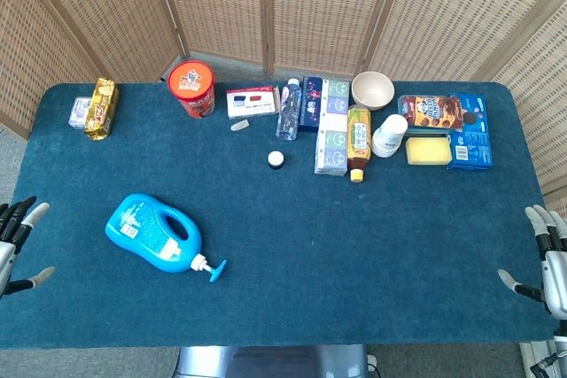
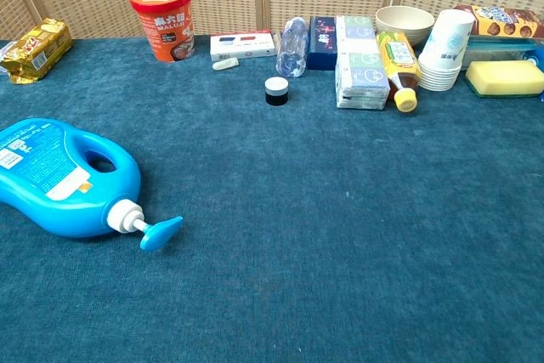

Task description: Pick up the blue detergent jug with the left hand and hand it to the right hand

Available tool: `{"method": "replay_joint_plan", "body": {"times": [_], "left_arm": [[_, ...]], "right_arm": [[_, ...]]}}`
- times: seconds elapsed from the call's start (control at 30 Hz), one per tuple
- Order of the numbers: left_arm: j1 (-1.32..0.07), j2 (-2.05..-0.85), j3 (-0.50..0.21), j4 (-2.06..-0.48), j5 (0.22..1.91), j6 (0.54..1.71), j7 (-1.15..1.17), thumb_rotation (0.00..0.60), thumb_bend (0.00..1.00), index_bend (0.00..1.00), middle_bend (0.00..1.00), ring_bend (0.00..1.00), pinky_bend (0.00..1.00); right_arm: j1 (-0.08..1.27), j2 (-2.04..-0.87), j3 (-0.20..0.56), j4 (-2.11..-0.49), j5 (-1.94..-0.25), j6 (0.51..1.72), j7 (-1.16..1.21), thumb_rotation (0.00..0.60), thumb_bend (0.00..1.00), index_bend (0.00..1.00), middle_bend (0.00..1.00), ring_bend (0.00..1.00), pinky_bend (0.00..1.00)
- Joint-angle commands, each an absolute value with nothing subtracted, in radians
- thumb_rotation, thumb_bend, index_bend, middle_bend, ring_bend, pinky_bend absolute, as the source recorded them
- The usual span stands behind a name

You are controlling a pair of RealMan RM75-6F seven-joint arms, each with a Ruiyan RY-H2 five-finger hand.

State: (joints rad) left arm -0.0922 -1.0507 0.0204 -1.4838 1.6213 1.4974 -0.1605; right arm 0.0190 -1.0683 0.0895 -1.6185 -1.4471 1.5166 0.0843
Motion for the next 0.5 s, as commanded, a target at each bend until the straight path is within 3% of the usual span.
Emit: {"method": "replay_joint_plan", "body": {"times": [0.03,0.27,0.5], "left_arm": [[-0.096,-1.052,0.024,-1.479,1.628,1.494,-0.167,0.600,0.00,0.00,0.00,0.00,0.00],[-0.119,-1.029,0.063,-1.513,1.699,1.467,-0.203,0.600,0.00,0.00,0.00,0.00,0.00],[-0.196,-1.044,0.081,-1.587,1.845,1.414,-0.047,0.600,0.00,0.00,0.00,0.00,0.00]], "right_arm": [[0.020,-1.068,0.089,-1.619,-1.446,1.514,0.085,0.600,0.00,0.00,0.00,0.00,0.00],[0.021,-1.066,0.091,-1.622,-1.443,1.509,0.089,0.600,0.00,0.00,0.00,0.00,0.00],[0.018,-1.061,0.093,-1.629,-1.441,1.513,0.094,0.600,0.00,0.00,0.00,0.00,0.00]]}}
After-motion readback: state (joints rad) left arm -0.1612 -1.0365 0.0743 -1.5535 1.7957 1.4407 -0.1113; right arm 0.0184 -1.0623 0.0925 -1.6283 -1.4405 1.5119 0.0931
